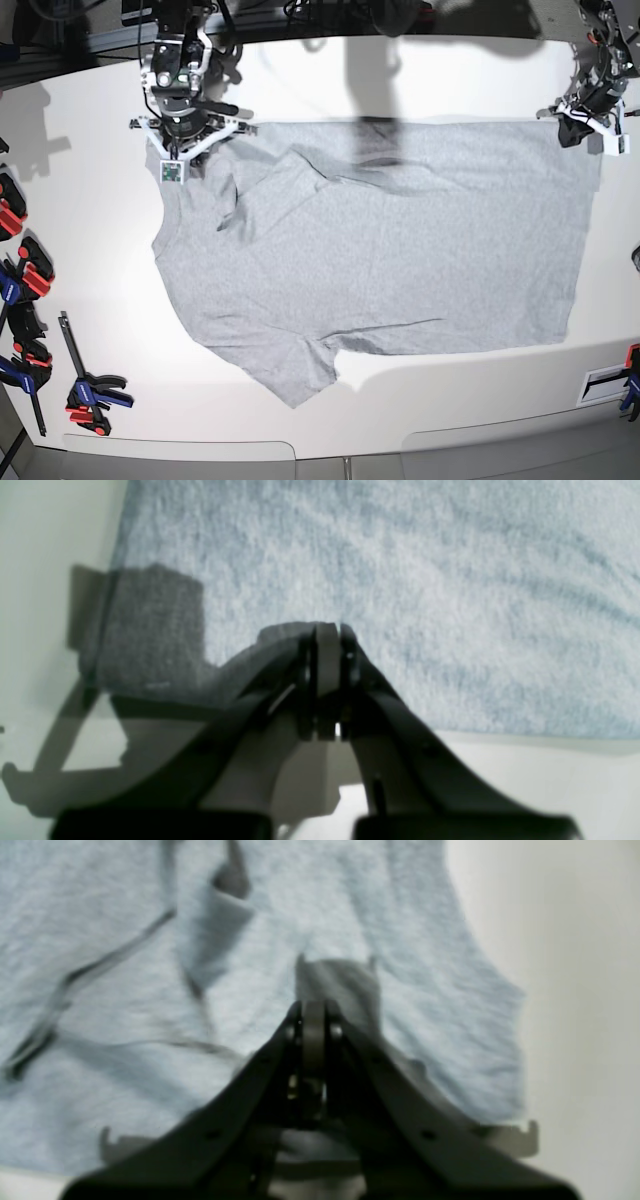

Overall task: Fold the T-shirt properly
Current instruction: 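Grasp the shirt's shoulder edges with both grippers and drag them back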

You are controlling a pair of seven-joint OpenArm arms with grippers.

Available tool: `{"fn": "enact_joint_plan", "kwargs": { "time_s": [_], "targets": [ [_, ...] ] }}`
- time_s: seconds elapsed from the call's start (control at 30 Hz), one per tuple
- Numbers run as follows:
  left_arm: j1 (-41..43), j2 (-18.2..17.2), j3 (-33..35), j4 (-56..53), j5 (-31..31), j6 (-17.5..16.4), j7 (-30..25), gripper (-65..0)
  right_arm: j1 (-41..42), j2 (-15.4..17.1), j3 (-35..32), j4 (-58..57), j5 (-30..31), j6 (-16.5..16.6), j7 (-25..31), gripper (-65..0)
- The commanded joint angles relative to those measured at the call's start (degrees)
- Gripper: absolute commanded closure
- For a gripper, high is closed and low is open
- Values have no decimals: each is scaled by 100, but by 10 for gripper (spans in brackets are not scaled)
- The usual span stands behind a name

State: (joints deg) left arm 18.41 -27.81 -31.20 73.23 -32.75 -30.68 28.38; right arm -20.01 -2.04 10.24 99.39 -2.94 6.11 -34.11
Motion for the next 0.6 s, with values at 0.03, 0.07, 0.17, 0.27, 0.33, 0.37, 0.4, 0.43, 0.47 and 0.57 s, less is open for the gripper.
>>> {"fn": "enact_joint_plan", "kwargs": {
  "time_s": [0.03,0.07,0.17,0.27,0.33,0.37,0.4,0.43,0.47,0.57],
  "targets": [
    [-4,-127,-42,61,188,101,-57,0,9,94,4,111,28,-129,118,0],
    [-17,-125,-42,61,229,245,-127,0,9,127,17,111,24,-184,118,0],
    [-17,-127,-15,55,612,597,-457,0,11,240,35,111,28,-190,162,0],
    [-17,-131,125,35,935,748,-584,0,2,304,31,109,22,-188,144,0],
    [-17,-129,302,-39,935,802,-575,0,-42,299,31,107,7,-188,146,0],
    [-17,-127,411,-111,935,807,-575,0,-76,302,31,107,7,-190,151,0],
    [-20,-127,520,-195,935,809,-577,0,-105,302,31,107,7,-190,151,0],
    [-17,-127,629,-280,938,807,-577,0,-142,302,31,107,7,-188,149,0],
    [-17,-127,719,-374,938,807,-577,0,-184,302,31,107,7,-188,149,0],
    [-15,-127,844,-691,935,809,-575,0,-302,302,31,107,11,-188,146,0]
  ]
}}
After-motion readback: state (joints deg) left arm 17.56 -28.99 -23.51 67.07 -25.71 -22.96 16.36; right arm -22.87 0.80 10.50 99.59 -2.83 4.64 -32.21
